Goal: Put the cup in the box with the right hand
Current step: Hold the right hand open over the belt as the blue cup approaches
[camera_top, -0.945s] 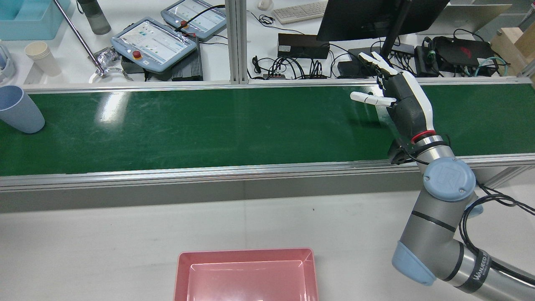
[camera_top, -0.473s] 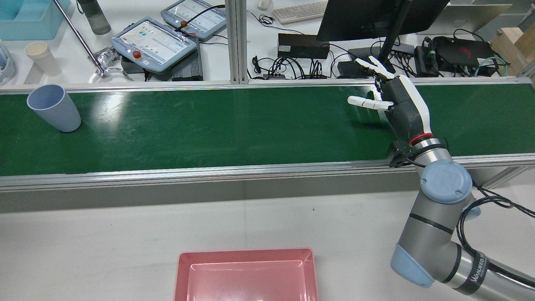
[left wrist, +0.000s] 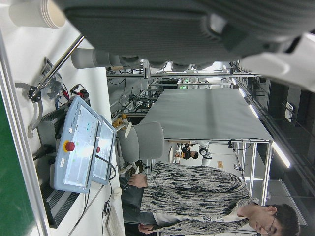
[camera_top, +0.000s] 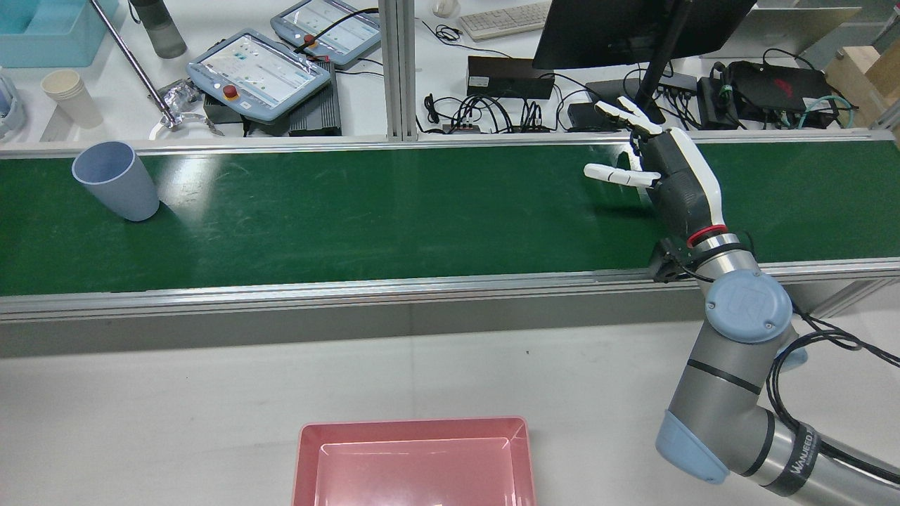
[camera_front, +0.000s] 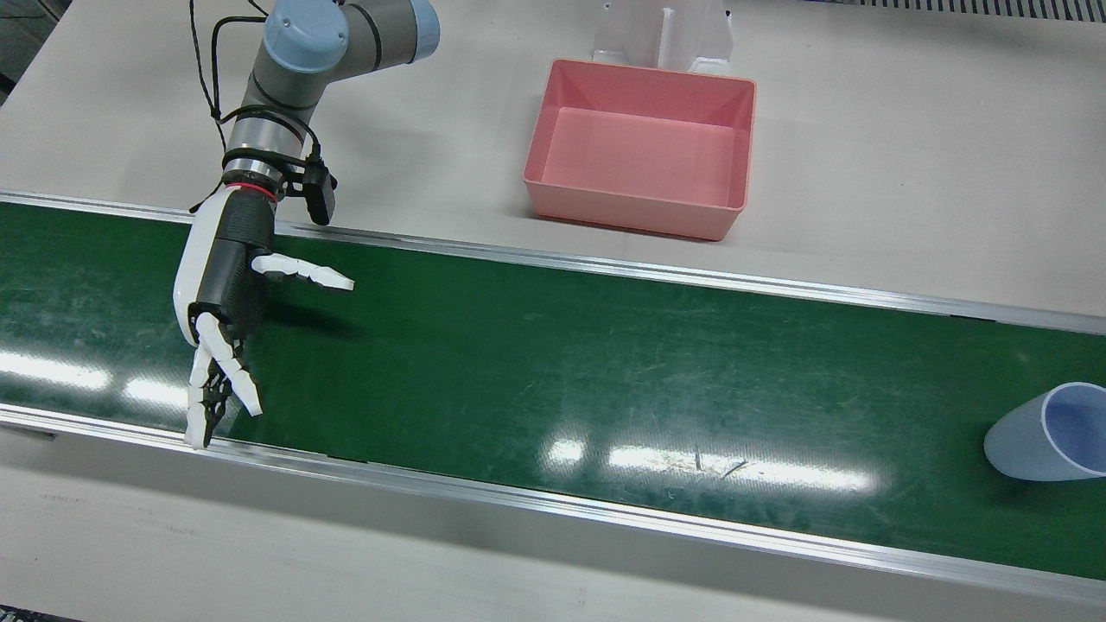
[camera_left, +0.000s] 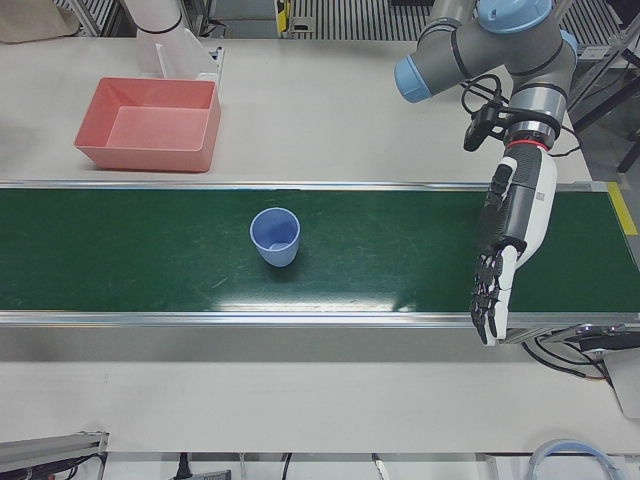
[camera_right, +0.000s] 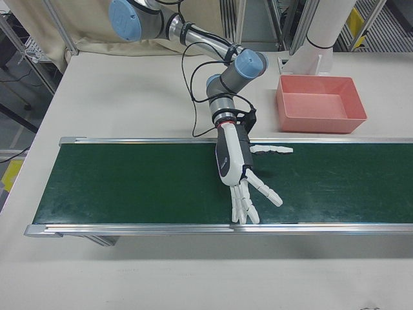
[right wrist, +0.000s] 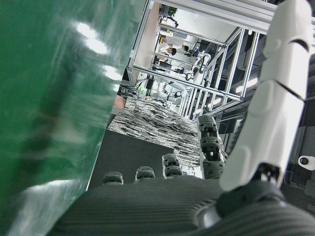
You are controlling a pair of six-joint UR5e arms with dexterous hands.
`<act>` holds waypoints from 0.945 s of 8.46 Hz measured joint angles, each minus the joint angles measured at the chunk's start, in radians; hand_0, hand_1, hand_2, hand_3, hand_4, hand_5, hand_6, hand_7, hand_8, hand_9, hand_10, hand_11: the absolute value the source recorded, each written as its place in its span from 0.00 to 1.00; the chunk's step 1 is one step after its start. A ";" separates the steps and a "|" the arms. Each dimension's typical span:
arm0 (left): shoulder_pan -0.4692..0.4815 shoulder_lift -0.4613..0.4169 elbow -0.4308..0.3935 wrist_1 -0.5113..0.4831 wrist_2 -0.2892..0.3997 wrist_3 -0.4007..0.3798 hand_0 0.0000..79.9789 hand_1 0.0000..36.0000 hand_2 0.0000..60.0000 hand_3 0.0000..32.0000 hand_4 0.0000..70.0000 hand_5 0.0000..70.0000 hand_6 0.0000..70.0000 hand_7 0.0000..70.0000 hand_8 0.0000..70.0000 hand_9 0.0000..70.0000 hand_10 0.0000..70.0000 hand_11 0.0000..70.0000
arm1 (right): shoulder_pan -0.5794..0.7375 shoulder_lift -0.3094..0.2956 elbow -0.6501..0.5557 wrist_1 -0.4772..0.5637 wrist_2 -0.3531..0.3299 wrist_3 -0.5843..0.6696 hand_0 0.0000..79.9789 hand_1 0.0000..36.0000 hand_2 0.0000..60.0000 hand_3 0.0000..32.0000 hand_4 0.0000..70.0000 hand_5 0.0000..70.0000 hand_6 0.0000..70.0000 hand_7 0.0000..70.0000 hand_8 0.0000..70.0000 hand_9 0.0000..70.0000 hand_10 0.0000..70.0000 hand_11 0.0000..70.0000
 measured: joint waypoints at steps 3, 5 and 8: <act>0.000 0.000 0.000 0.000 0.000 0.000 0.00 0.00 0.00 0.00 0.00 0.00 0.00 0.00 0.00 0.00 0.00 0.00 | -0.001 0.000 0.000 0.000 0.001 0.000 0.61 0.46 0.15 0.24 0.13 0.06 0.03 0.19 0.02 0.05 0.00 0.00; 0.000 0.000 0.000 0.000 0.000 0.000 0.00 0.00 0.00 0.00 0.00 0.00 0.00 0.00 0.00 0.00 0.00 0.00 | -0.001 0.000 0.000 0.000 0.003 0.000 0.61 0.46 0.16 0.22 0.15 0.06 0.03 0.20 0.02 0.05 0.00 0.00; 0.000 0.000 0.000 0.000 0.000 0.000 0.00 0.00 0.00 0.00 0.00 0.00 0.00 0.00 0.00 0.00 0.00 0.00 | -0.001 0.001 0.000 0.000 0.005 0.000 0.61 0.46 0.16 0.21 0.16 0.05 0.03 0.20 0.02 0.05 0.00 0.00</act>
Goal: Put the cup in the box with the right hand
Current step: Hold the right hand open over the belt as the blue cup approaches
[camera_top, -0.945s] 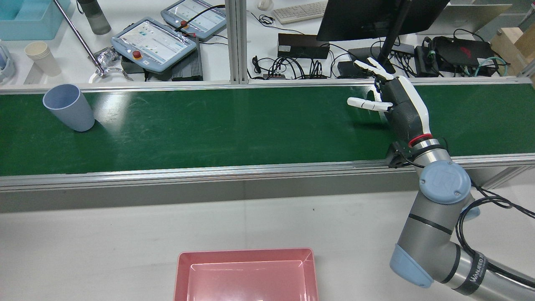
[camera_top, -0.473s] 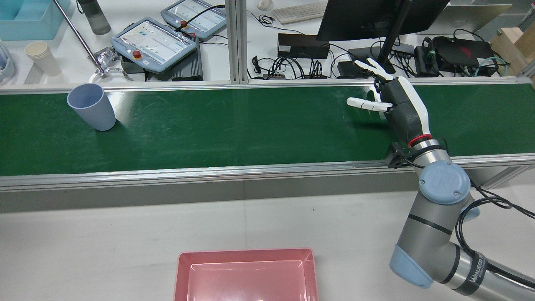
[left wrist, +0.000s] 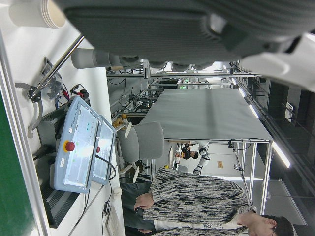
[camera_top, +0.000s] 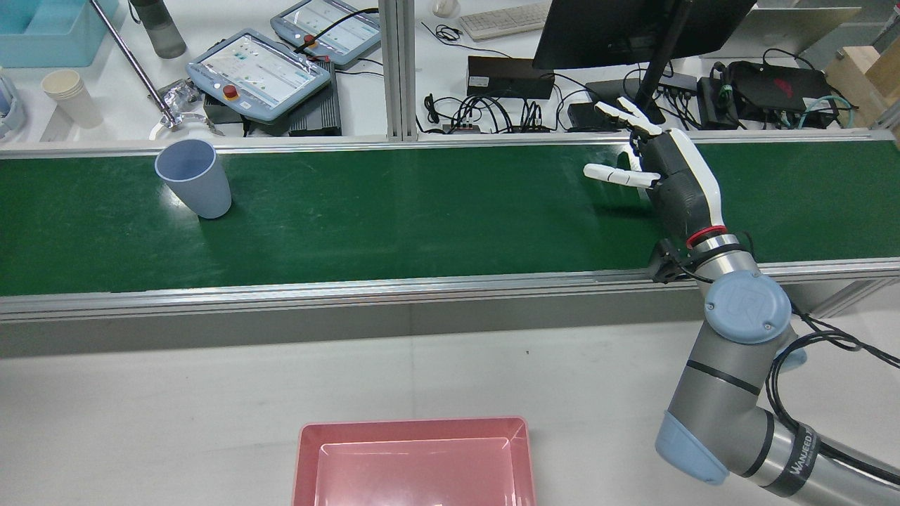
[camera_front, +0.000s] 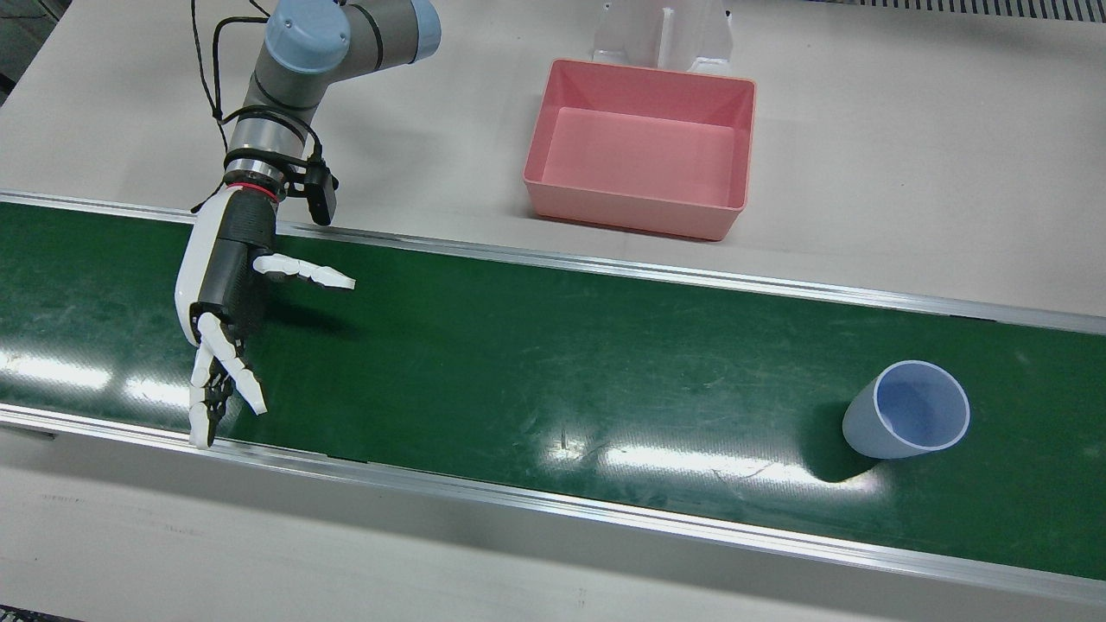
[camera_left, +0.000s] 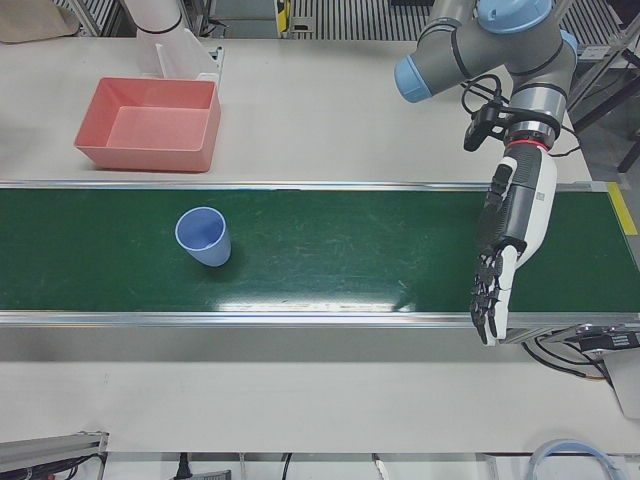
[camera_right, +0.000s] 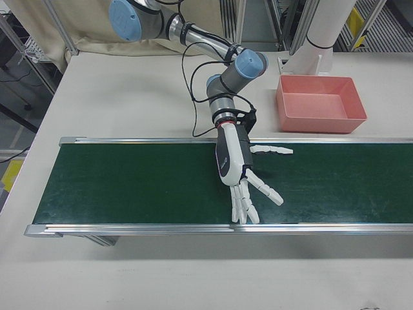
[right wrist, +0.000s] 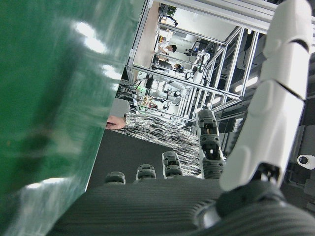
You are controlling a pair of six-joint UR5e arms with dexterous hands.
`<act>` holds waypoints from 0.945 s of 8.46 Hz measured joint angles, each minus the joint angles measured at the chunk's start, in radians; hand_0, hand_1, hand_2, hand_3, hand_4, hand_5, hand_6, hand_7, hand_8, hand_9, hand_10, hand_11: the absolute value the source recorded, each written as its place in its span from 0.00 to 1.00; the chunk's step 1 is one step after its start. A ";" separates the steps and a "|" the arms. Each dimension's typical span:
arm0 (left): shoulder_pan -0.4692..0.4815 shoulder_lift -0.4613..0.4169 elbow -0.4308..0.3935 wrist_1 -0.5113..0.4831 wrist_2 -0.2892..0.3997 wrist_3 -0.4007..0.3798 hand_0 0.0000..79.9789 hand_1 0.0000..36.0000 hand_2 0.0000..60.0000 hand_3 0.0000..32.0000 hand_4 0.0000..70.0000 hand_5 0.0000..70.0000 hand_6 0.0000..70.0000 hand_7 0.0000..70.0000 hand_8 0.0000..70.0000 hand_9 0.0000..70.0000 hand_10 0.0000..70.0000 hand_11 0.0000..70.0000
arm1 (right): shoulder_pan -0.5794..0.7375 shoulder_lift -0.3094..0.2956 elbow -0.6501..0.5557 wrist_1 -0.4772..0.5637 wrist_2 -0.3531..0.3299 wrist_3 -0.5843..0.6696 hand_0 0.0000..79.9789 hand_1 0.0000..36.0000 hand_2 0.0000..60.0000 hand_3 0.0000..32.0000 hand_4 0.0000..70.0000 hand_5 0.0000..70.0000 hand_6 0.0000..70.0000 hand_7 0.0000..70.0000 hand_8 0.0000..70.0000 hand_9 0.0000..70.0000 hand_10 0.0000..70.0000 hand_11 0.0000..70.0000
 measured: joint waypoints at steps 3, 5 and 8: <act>0.000 0.000 0.000 0.000 0.000 0.000 0.00 0.00 0.00 0.00 0.00 0.00 0.00 0.00 0.00 0.00 0.00 0.00 | -0.002 0.000 0.000 0.000 0.001 -0.001 0.61 0.46 0.15 0.28 0.11 0.06 0.03 0.18 0.02 0.04 0.00 0.00; 0.000 0.000 0.000 0.000 0.001 0.000 0.00 0.00 0.00 0.00 0.00 0.00 0.00 0.00 0.00 0.00 0.00 0.00 | -0.013 -0.001 0.000 0.000 0.000 -0.003 0.61 0.45 0.14 0.28 0.10 0.06 0.03 0.18 0.02 0.04 0.00 0.00; 0.000 0.000 0.000 0.000 0.000 0.000 0.00 0.00 0.00 0.00 0.00 0.00 0.00 0.00 0.00 0.00 0.00 0.00 | -0.022 0.002 0.003 -0.001 0.000 -0.009 0.61 0.47 0.15 0.30 0.09 0.06 0.02 0.17 0.02 0.04 0.00 0.00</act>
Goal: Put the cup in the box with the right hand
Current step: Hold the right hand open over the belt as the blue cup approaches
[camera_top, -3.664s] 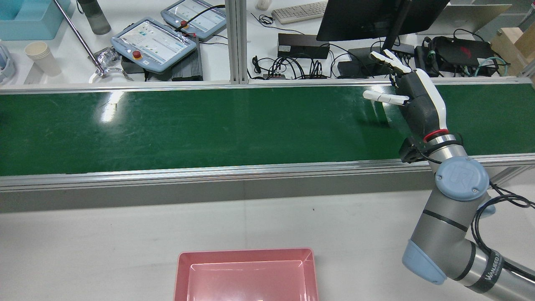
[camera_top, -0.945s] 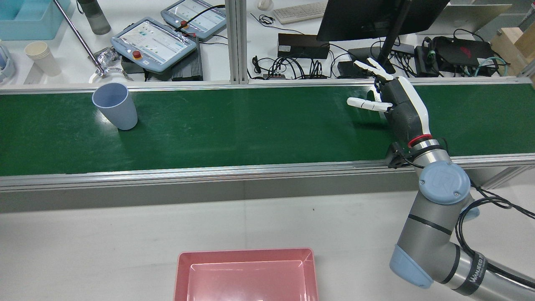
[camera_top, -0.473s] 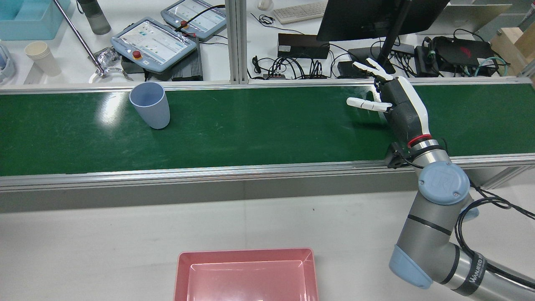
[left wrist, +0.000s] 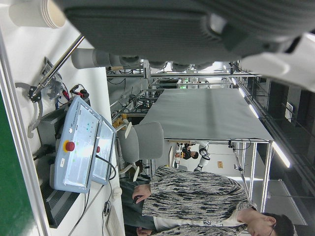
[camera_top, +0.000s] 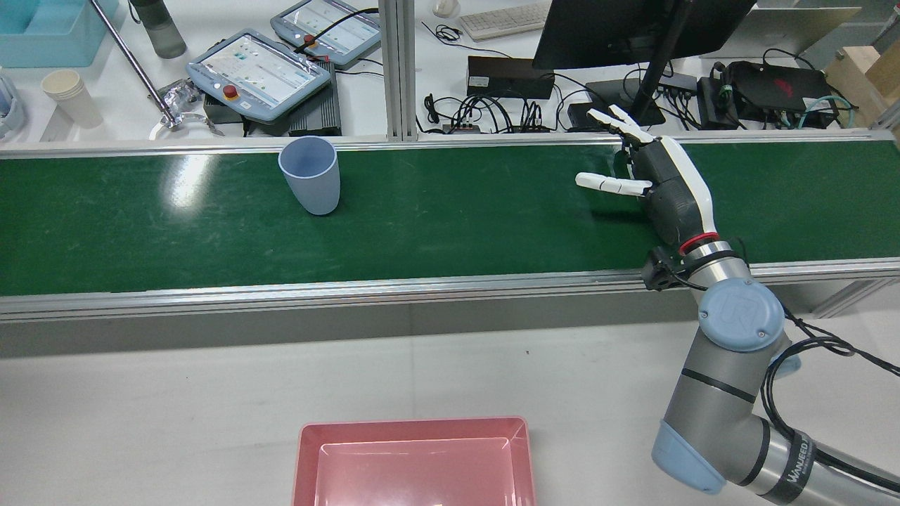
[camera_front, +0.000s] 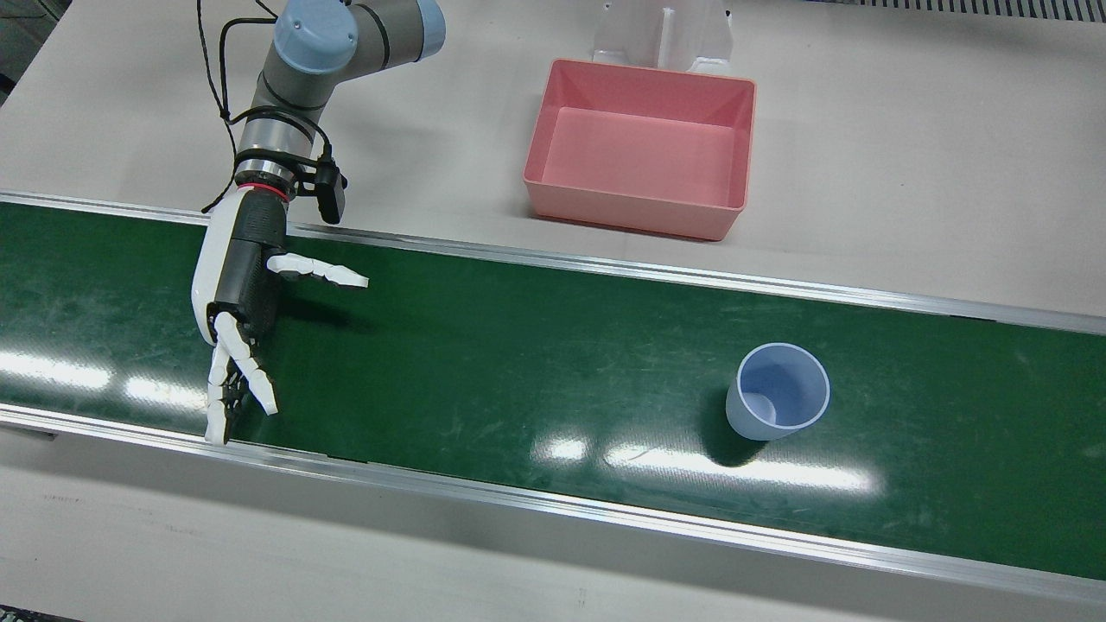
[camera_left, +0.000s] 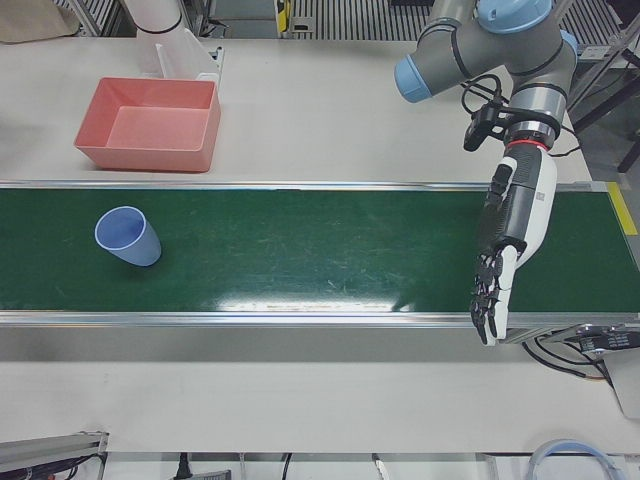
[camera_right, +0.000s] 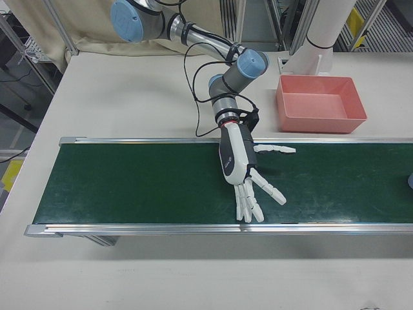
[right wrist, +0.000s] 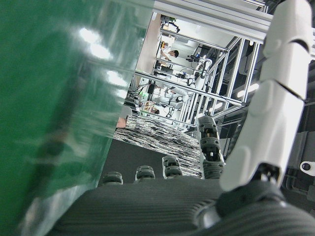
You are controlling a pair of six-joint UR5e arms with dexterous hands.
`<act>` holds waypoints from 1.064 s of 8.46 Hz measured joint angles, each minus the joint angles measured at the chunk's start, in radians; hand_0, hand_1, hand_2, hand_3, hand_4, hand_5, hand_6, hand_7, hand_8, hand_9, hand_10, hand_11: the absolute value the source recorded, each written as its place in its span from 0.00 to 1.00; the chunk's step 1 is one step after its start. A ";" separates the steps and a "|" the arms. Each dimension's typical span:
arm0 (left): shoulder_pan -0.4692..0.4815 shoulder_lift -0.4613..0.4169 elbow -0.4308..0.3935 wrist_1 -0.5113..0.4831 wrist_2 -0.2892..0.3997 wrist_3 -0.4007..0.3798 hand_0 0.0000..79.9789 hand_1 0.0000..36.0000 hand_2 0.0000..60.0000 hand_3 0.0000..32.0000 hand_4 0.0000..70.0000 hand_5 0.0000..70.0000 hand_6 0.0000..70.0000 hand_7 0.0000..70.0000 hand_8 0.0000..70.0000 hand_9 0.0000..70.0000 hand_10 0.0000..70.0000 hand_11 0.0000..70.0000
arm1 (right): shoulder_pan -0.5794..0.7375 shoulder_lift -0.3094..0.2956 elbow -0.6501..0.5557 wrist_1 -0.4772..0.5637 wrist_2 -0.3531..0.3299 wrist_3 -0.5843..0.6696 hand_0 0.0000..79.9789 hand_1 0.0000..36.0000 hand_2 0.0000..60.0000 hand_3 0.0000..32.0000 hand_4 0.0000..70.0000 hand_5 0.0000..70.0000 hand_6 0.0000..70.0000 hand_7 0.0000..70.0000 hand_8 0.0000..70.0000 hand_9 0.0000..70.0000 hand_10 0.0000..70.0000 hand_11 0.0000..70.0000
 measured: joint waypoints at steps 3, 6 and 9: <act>0.000 0.000 0.000 0.000 0.000 0.000 0.00 0.00 0.00 0.00 0.00 0.00 0.00 0.00 0.00 0.00 0.00 0.00 | -0.011 0.009 0.007 -0.001 -0.001 -0.001 0.61 0.47 0.14 0.34 0.08 0.06 0.02 0.16 0.02 0.04 0.00 0.00; 0.000 0.000 0.000 0.000 0.000 0.000 0.00 0.00 0.00 0.00 0.00 0.00 0.00 0.00 0.00 0.00 0.00 0.00 | -0.026 0.013 0.011 -0.001 -0.001 -0.003 0.61 0.47 0.14 0.36 0.06 0.06 0.02 0.16 0.02 0.03 0.00 0.00; 0.000 0.000 0.000 0.000 0.000 0.000 0.00 0.00 0.00 0.00 0.00 0.00 0.00 0.00 0.00 0.00 0.00 0.00 | -0.032 0.013 0.012 -0.002 0.000 -0.007 0.62 0.48 0.15 0.26 0.13 0.06 0.03 0.18 0.02 0.04 0.00 0.00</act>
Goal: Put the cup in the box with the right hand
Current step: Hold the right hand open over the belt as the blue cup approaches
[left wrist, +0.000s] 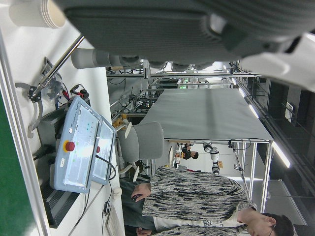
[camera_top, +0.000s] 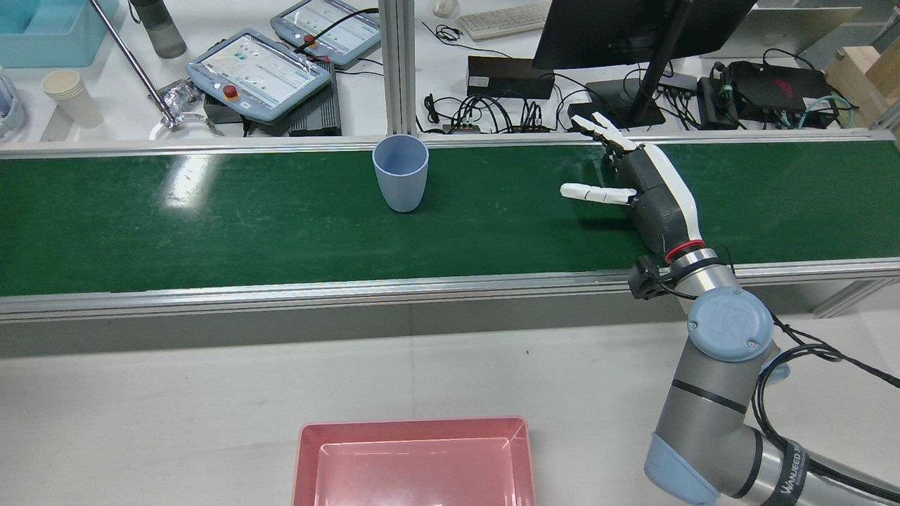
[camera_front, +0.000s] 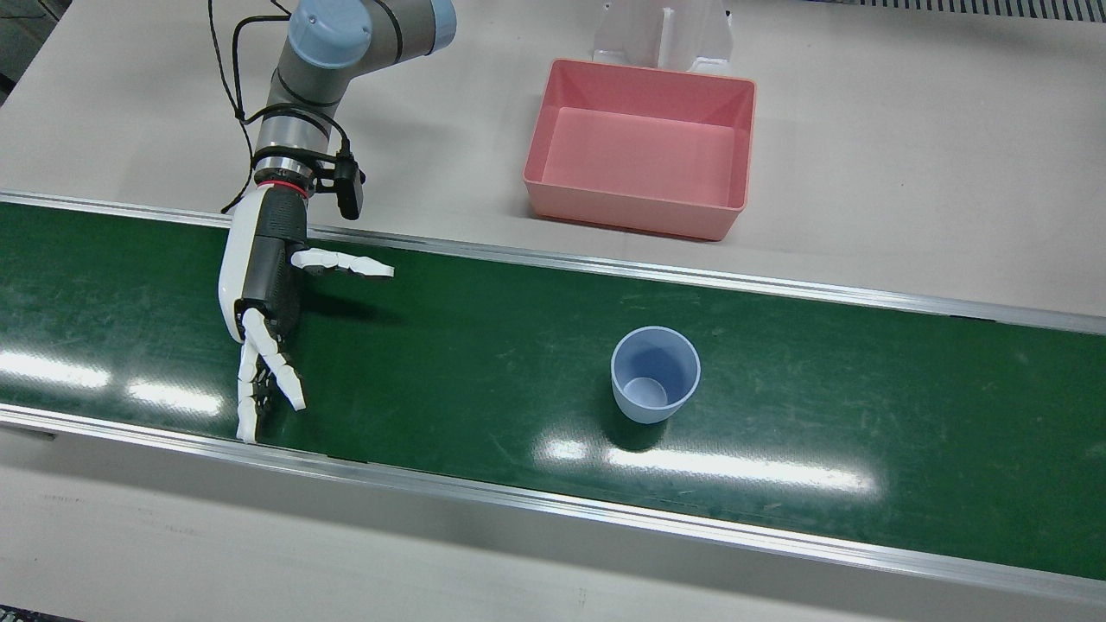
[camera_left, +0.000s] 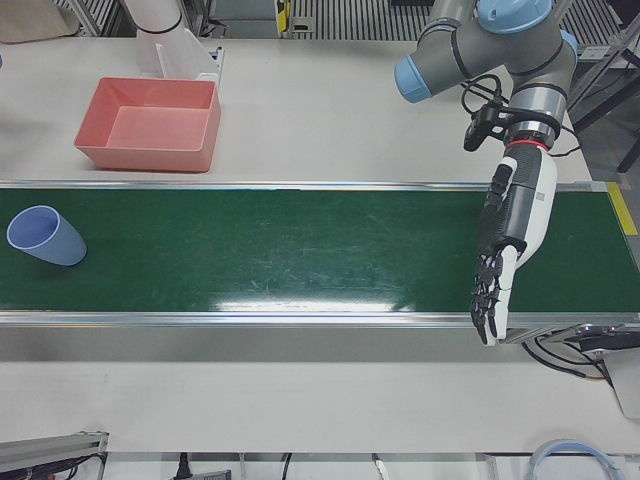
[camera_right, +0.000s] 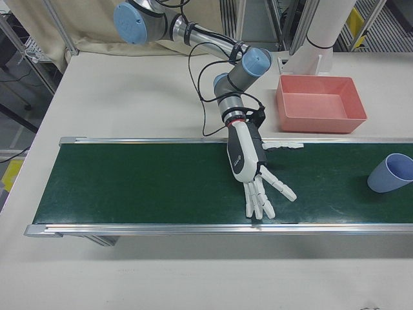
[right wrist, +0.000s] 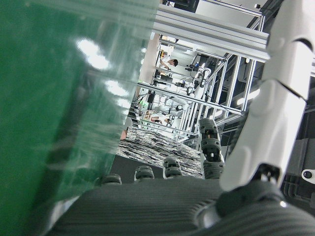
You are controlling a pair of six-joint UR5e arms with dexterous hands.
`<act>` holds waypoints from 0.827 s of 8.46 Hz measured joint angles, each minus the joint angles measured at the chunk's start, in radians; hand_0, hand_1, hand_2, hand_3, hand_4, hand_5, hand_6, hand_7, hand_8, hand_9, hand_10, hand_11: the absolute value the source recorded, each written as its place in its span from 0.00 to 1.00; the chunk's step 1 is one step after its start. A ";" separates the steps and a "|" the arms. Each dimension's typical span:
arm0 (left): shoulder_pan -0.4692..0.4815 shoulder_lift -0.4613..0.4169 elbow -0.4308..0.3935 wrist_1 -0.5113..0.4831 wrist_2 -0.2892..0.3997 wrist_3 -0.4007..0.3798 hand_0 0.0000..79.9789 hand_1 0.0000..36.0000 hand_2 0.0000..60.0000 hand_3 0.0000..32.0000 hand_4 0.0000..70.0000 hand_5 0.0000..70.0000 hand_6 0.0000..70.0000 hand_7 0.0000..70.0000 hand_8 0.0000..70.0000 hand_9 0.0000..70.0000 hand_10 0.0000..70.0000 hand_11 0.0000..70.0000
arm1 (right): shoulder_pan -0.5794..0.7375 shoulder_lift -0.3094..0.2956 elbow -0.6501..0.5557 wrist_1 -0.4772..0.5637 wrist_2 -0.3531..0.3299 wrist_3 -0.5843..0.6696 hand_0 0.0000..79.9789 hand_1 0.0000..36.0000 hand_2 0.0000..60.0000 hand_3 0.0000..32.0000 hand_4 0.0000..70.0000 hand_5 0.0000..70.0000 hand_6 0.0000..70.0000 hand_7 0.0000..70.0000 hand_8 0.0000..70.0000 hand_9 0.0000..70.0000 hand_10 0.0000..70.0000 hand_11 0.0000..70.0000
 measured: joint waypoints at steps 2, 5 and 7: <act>0.000 0.000 0.000 0.000 0.000 0.000 0.00 0.00 0.00 0.00 0.00 0.00 0.00 0.00 0.00 0.00 0.00 0.00 | 0.000 0.000 0.001 0.000 0.001 0.000 0.61 0.47 0.14 0.28 0.12 0.06 0.02 0.18 0.02 0.04 0.00 0.00; 0.000 0.000 0.000 0.000 0.001 0.000 0.00 0.00 0.00 0.00 0.00 0.00 0.00 0.00 0.00 0.00 0.00 0.00 | 0.001 -0.001 0.000 0.000 0.000 -0.002 0.61 0.47 0.15 0.27 0.13 0.06 0.02 0.18 0.02 0.04 0.00 0.00; 0.000 0.000 0.000 0.000 0.000 0.000 0.00 0.00 0.00 0.00 0.00 0.00 0.00 0.00 0.00 0.00 0.00 0.00 | 0.001 -0.001 -0.001 0.000 0.001 -0.003 0.62 0.48 0.16 0.23 0.15 0.05 0.03 0.19 0.01 0.04 0.00 0.00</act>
